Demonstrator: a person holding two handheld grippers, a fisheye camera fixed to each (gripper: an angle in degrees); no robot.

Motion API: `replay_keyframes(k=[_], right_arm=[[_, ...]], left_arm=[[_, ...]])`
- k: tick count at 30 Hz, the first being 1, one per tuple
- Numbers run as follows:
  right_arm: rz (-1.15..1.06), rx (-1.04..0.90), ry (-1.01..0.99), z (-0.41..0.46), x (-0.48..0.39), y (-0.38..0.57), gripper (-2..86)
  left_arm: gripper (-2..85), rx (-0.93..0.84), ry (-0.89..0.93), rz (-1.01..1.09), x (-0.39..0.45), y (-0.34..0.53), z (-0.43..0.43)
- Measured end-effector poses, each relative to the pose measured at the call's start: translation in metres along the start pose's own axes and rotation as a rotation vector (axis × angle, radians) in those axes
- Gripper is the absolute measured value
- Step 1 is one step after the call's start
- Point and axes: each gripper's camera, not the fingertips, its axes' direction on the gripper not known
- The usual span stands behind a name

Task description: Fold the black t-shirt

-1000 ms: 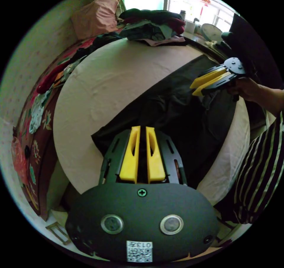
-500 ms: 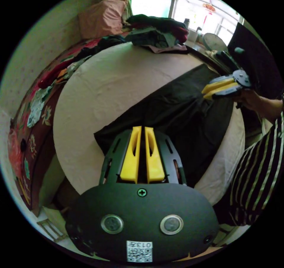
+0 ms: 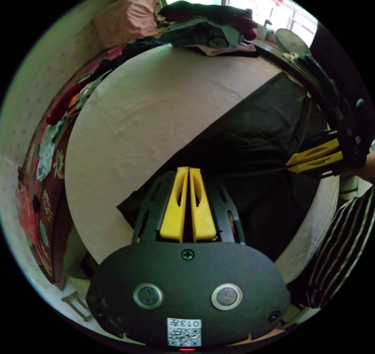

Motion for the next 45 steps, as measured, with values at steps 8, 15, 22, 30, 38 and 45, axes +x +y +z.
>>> replay_keyframes(k=[8,15,22,30,38,45], right_arm=[[-0.030,0.213,0.112,-0.047,-0.010,-0.024,0.6],[-0.111,0.093,0.009,-0.004,-0.011,-0.121,0.2],[-0.107,-0.030,0.055,0.026,-0.002,-0.170,0.1],[-0.102,0.064,0.013,0.002,0.002,-0.185,0.2],[-0.125,0.138,0.030,-0.018,0.005,-0.202,1.5],[-0.422,0.102,-0.125,-0.013,-0.023,-0.263,9.1]], left_arm=[[-0.1,0.112,-0.051,-0.023,0.017,0.048,-0.043],[-0.3,0.006,-0.060,0.010,0.058,0.069,-0.022],[-0.3,-0.028,0.052,-0.116,0.048,0.085,-0.006],[-0.3,-0.066,-0.039,-0.112,0.066,0.101,-0.006],[2.6,0.022,-0.076,-0.267,0.071,0.141,-0.030],[10.0,0.033,0.071,-0.517,0.090,0.208,-0.044]])
